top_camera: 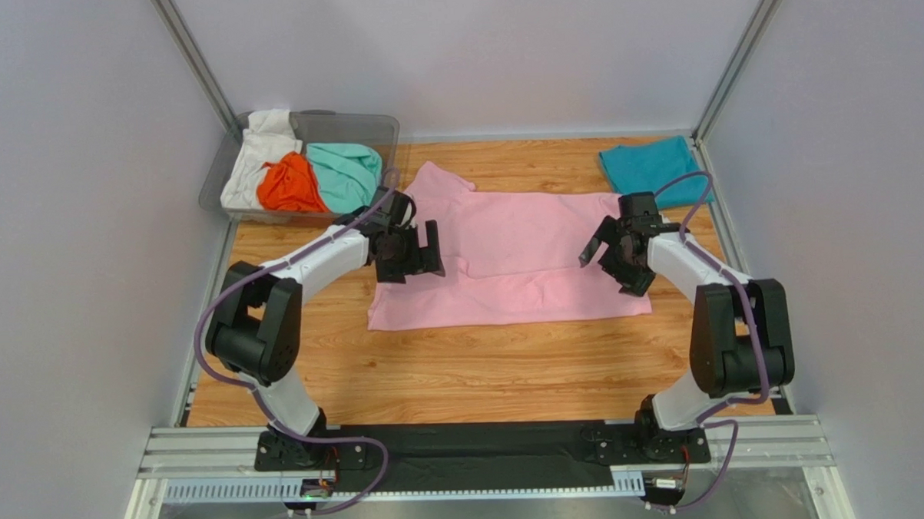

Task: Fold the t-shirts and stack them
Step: Fold the tshirt

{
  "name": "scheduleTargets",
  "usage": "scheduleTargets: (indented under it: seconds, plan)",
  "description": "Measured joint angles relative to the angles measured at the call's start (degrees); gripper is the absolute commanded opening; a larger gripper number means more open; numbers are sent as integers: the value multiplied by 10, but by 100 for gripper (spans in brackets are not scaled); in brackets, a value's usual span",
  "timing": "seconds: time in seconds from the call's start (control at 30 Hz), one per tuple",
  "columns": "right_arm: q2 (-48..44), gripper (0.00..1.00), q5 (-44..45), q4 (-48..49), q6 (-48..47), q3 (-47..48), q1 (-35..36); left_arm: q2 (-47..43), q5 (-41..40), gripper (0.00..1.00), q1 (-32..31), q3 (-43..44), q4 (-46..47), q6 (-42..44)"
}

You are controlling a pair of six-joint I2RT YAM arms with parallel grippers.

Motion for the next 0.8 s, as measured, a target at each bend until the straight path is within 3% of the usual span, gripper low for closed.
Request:
scheduleTargets:
  seconds: [0.17, 0.33, 0.57, 0.8]
  plan:
    - [40, 100, -2, 13, -9, -7, 12, 9, 21, 100, -3, -40, 17, -14]
    - [21, 100, -1, 37, -9, -35, 14, -7, 32, 100, -2, -88, 52, -29]
    - [-67, 100, -8, 51, -4, -122, 15, -116, 40, 100, -5, -209, 80, -62]
    - [-200, 100, -31, 5, 18, -216, 17, -241, 41, 100, -33, -317, 64, -110]
